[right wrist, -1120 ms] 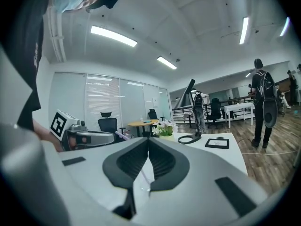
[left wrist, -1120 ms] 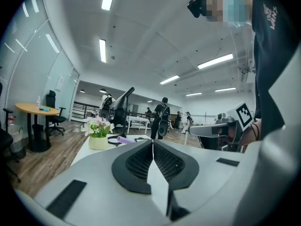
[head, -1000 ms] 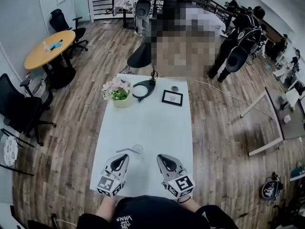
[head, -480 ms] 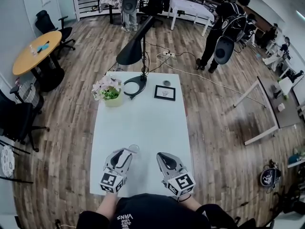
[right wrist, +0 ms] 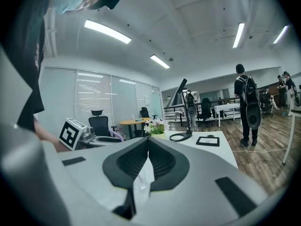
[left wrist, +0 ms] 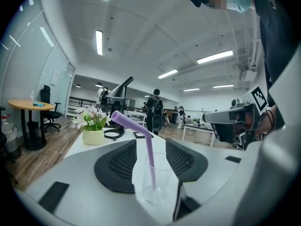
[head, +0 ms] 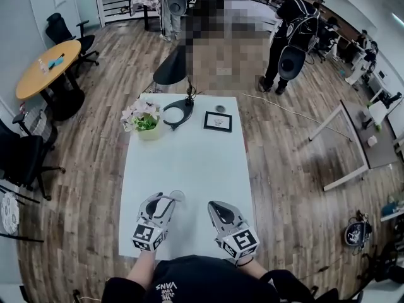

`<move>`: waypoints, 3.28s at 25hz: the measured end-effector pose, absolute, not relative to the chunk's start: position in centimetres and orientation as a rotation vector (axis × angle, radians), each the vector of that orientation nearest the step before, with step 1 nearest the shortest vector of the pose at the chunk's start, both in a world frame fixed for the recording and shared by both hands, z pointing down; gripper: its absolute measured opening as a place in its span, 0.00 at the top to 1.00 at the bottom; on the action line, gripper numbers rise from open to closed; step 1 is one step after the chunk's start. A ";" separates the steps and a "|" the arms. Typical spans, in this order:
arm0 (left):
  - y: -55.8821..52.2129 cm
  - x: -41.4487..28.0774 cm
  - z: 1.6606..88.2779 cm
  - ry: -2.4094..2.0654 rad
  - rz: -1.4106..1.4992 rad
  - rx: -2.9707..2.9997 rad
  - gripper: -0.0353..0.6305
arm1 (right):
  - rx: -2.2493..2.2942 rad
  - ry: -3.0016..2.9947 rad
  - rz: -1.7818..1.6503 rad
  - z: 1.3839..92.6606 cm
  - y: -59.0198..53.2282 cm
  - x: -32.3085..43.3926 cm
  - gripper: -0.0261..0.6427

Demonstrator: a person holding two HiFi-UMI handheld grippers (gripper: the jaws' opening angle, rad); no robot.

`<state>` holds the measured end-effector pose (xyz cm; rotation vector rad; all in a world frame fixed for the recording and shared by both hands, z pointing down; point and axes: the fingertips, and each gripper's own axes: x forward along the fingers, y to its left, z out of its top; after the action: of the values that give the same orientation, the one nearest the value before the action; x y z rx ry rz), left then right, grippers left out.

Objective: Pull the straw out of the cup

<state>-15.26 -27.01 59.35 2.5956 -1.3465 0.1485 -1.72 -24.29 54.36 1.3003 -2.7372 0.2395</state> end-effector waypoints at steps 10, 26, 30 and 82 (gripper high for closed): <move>-27.5 -14.4 59.4 -1.329 0.188 2.625 0.68 | 1.282 -2.748 0.244 54.5 -24.0 -1.5 0.93; -27.1 -14.5 59.0 -1.358 0.182 2.606 0.89 | 1.240 -2.773 0.244 54.3 -23.6 -1.8 0.94; -27.0 -14.5 58.7 -1.368 0.192 2.611 0.89 | 1.221 -2.782 0.246 54.4 -23.6 -2.0 0.94; -19.3 -15.1 47.3 -1.456 0.077 2.694 0.89 | 1.092 -2.872 0.200 52.9 -20.9 -3.7 0.93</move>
<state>-15.08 -19.29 47.28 2.6936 -1.4564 0.0769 -3.71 -20.92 52.87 1.0920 -2.8719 0.2004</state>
